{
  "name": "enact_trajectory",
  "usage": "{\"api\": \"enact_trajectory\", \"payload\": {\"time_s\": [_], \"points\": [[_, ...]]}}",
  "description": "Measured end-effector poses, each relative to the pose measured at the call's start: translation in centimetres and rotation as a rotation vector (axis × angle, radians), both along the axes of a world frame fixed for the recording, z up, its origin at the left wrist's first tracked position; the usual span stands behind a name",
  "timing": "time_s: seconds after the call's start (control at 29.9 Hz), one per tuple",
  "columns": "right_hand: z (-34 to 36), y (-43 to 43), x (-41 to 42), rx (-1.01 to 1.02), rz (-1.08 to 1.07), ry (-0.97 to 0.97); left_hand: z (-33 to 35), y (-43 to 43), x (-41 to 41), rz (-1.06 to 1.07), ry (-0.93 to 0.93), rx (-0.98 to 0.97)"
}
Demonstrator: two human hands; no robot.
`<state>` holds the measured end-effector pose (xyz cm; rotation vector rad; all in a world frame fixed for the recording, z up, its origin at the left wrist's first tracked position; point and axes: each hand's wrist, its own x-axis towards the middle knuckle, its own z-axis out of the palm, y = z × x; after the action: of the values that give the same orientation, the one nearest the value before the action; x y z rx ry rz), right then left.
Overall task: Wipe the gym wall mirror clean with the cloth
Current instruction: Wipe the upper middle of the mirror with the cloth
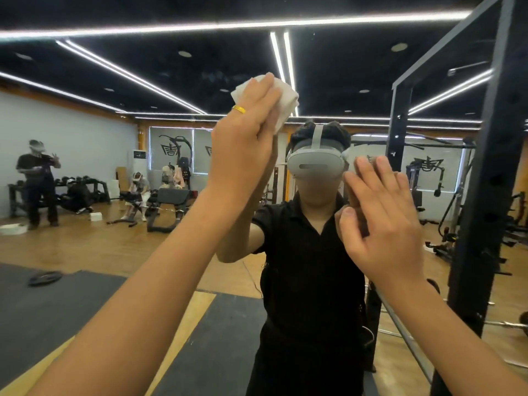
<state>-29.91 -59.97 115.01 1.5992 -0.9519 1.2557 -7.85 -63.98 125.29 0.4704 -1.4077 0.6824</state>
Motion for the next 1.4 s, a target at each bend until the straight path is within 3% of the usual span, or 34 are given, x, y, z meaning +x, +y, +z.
{"api": "enact_trajectory", "payload": {"time_s": [0.1,0.27,0.4,0.47,0.67,0.8,0.97,1.27,1.4], "points": [[0.1,0.0,0.0,0.006,0.007,0.004,0.5,-0.8,1.9,0.089,-0.028,-0.008],[0.0,0.0,0.0,0.007,0.015,0.002,2.4,-1.9,6.0,0.083,0.257,0.086],[0.1,-0.1,0.1,-0.013,0.006,-0.001,2.7,-1.4,5.3,0.063,0.371,0.119],[0.0,-0.1,0.2,-0.019,-0.007,-0.007,2.1,-0.6,3.4,0.067,0.321,0.132],[0.0,0.2,0.3,0.009,0.002,-0.002,-1.3,1.1,0.1,0.144,-0.107,-0.040],[0.0,0.2,0.4,0.007,-0.003,-0.006,0.8,-0.9,4.6,0.189,-0.005,0.035],[0.0,0.0,0.3,-0.007,-0.023,0.008,1.7,-2.0,5.3,0.086,0.182,0.105],[-0.1,0.0,0.3,-0.017,-0.042,0.011,-4.1,-0.7,4.2,0.167,-0.153,0.126],[-0.1,0.1,0.4,-0.012,-0.038,0.013,-1.2,-1.2,7.9,0.242,-0.060,0.093]]}}
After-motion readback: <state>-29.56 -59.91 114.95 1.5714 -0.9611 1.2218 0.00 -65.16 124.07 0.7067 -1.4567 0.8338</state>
